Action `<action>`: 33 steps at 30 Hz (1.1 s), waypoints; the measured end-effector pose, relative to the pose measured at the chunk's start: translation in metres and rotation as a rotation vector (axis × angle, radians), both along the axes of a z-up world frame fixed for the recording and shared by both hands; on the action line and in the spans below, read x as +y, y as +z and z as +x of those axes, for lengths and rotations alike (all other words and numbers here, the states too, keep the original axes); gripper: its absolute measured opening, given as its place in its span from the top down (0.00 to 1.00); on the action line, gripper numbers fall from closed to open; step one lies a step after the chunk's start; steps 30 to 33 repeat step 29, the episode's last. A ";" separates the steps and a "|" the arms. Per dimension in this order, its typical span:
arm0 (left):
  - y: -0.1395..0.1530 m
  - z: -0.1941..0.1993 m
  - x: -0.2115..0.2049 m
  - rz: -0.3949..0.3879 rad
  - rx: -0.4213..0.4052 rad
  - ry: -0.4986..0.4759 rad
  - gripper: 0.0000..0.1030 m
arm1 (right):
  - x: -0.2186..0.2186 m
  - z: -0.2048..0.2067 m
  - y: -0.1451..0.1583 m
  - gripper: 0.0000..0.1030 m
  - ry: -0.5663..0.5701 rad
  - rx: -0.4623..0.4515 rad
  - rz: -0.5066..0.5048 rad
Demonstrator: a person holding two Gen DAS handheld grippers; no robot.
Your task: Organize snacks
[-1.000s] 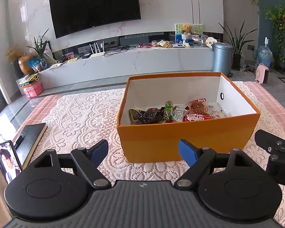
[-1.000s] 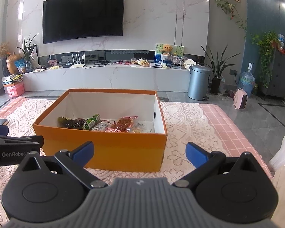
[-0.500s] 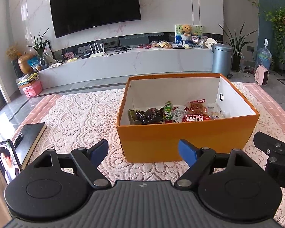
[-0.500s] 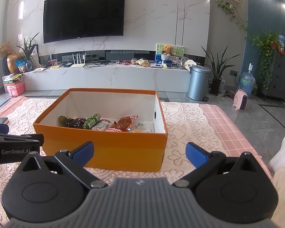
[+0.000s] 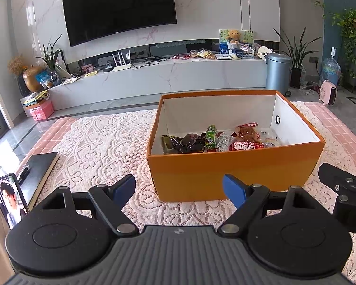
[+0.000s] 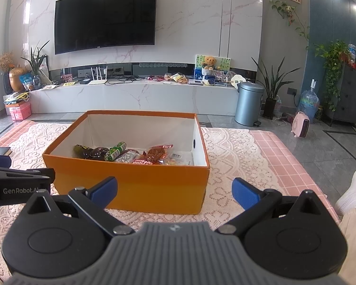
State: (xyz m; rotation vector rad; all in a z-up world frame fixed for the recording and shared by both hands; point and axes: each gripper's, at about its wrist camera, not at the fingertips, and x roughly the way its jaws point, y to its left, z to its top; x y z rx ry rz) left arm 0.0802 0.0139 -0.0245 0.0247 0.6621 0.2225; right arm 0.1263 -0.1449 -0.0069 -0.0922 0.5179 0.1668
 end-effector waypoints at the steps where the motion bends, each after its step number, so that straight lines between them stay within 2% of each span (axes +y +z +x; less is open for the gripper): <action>1: 0.000 0.000 0.000 0.001 0.000 0.001 0.05 | 0.000 0.000 0.000 0.03 0.000 0.001 0.000; 33: 0.001 -0.003 -0.002 -0.002 -0.012 -0.004 0.05 | 0.001 0.003 0.000 0.03 0.008 0.015 -0.008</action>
